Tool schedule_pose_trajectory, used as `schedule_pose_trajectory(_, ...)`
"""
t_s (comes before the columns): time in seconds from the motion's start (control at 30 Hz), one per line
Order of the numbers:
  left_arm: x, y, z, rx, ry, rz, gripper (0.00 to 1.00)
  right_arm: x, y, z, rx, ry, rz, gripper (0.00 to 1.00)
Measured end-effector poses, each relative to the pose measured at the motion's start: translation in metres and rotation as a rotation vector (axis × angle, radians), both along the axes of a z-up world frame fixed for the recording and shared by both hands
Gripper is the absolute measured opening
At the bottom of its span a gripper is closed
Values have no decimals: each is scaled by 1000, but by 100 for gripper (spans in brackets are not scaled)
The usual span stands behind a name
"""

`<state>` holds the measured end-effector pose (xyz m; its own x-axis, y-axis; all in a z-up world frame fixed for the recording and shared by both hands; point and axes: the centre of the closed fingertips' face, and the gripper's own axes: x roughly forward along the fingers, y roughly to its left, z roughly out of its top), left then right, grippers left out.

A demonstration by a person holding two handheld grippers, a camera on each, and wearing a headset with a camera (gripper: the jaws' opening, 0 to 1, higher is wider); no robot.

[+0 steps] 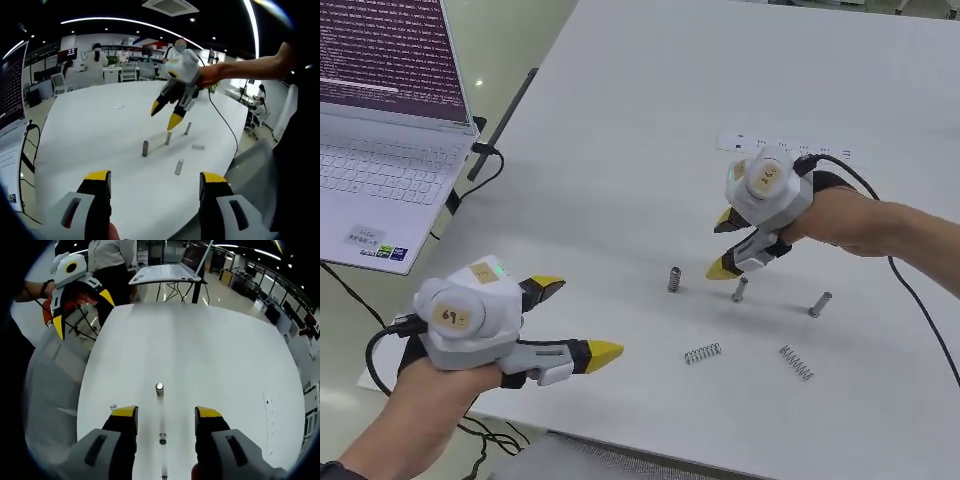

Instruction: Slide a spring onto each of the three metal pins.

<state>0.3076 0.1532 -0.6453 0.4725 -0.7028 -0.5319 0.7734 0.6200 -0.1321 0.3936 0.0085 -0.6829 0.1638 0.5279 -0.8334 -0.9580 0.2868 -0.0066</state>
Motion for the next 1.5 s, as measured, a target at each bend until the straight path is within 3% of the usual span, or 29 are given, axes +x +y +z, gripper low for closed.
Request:
schedule_pose_trajectory(0.07,0,-1,1,-2,-1,-2,68,-2,-2,4,33,3,-23,45)
schedule_pose_trajectory(0.37,2,-2,2,4,-5,-9,68,-13,-28,11,56,-22,-79,47)
schedule_pose_trajectory(0.97,4,-11,7,8,-13,-36,68,-33,-80,37,169,-86,-279,51)
schedule_pose_trajectory(1.5,5,-21,14,9,-20,-53,68,-60,-121,57,271,-134,-438,56)
